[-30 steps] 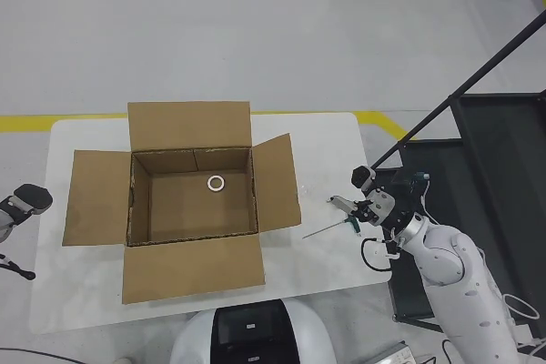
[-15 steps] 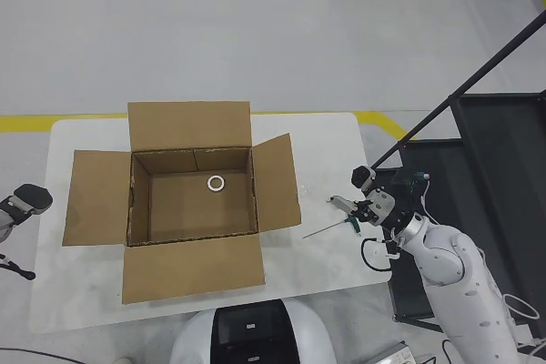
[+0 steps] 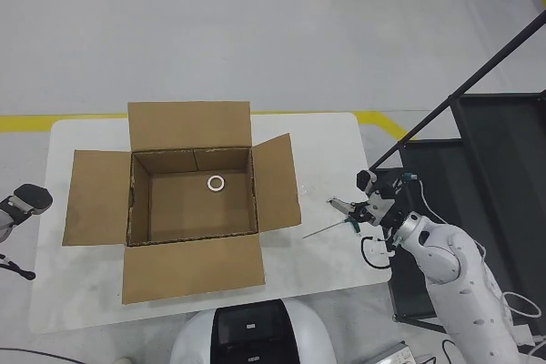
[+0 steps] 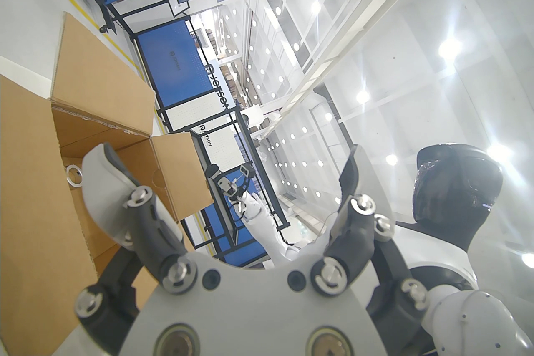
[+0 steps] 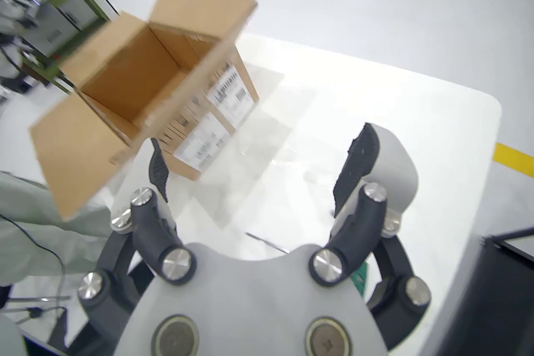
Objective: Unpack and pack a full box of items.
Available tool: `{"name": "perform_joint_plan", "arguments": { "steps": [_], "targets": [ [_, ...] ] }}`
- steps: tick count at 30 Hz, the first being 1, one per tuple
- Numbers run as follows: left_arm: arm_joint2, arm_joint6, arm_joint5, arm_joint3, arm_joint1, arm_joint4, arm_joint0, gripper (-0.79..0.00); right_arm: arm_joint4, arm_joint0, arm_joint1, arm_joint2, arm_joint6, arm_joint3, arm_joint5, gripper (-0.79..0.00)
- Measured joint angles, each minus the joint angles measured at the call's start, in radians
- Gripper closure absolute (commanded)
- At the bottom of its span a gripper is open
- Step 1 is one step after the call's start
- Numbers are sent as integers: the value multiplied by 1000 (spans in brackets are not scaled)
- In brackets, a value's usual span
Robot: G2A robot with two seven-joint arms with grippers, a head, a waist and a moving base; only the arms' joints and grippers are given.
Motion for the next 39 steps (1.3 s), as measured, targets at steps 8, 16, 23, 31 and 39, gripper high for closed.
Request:
{"name": "perform_joint_plan", "arguments": {
  "steps": [8,16,23,31,39],
  "targets": [
    [0,0,0,0,0,0,0,-785,-253,49,9,-50,54,191,20,-785],
    [0,0,0,0,0,0,0,-785,-343,88,23,-57,52,344,-75,-785],
    [0,0,0,0,0,0,0,-785,-350,175,20,-103,19,464,-70,-520],
    [0,0,0,0,0,0,0,-785,-385,255,16,-161,37,558,-64,-357],
    [0,0,0,0,0,0,0,-785,-399,241,23,-159,15,553,-51,-357]
  ]
}}
